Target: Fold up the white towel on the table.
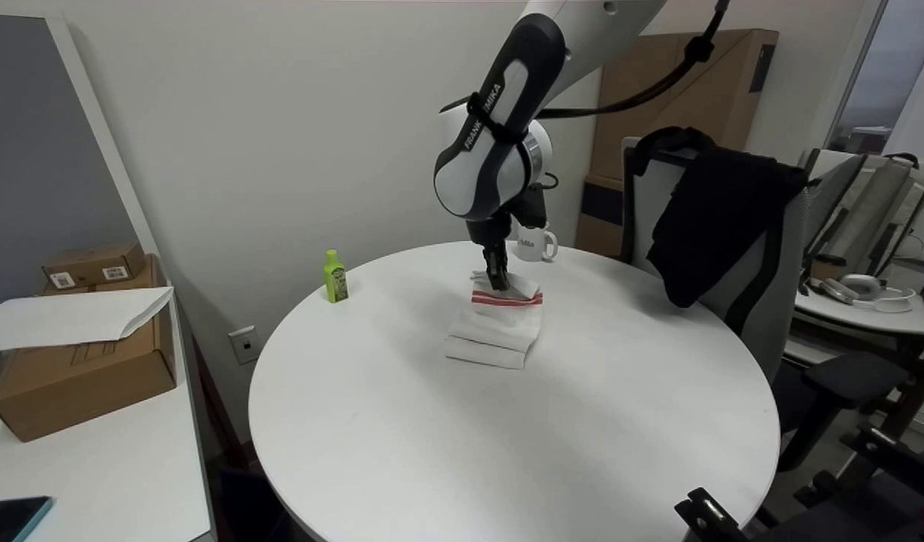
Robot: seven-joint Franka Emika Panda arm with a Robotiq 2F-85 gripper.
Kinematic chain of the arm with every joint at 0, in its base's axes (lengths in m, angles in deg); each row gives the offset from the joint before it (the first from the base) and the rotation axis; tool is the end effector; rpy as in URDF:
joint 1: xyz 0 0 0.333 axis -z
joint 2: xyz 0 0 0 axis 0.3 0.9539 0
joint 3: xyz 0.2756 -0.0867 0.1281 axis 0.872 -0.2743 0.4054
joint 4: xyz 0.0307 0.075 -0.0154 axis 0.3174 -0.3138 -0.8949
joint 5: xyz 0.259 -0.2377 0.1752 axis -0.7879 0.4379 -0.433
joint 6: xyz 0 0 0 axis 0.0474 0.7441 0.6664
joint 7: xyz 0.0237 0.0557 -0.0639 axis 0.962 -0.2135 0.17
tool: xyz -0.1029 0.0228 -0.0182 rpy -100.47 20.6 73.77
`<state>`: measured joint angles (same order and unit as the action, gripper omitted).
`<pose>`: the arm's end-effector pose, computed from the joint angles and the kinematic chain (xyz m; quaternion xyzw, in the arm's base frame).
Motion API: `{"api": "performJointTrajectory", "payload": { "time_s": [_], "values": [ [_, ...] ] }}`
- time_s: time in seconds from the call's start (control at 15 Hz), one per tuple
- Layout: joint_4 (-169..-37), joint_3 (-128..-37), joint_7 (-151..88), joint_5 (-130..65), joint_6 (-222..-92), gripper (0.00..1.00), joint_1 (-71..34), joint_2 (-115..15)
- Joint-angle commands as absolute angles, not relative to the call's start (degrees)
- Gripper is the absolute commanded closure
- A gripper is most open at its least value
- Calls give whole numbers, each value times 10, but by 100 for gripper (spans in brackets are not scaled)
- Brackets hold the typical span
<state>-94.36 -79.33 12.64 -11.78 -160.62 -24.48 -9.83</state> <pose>0.7005 0.0725 0.0902 0.8413 0.5214 -0.0546 0.1320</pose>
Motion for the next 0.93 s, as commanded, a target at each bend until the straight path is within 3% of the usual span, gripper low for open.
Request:
{"api": "performJointTrajectory", "payload": {
  "time_s": [0.0,0.27,0.33,0.4,0.53,0.87],
  "values": [
    [-959,-780,120,-102,-1614,95,-251,-95],
    [-987,-750,131,-116,-1610,93,-247,-104],
    [-994,-743,133,-120,-1608,86,-244,-106],
    [-1003,-737,133,-124,-1607,62,-241,-109],
    [-1023,-728,129,-133,-1608,59,-234,-115],
    [-1088,-714,118,-150,-1618,23,-215,-149]
  ]
}}
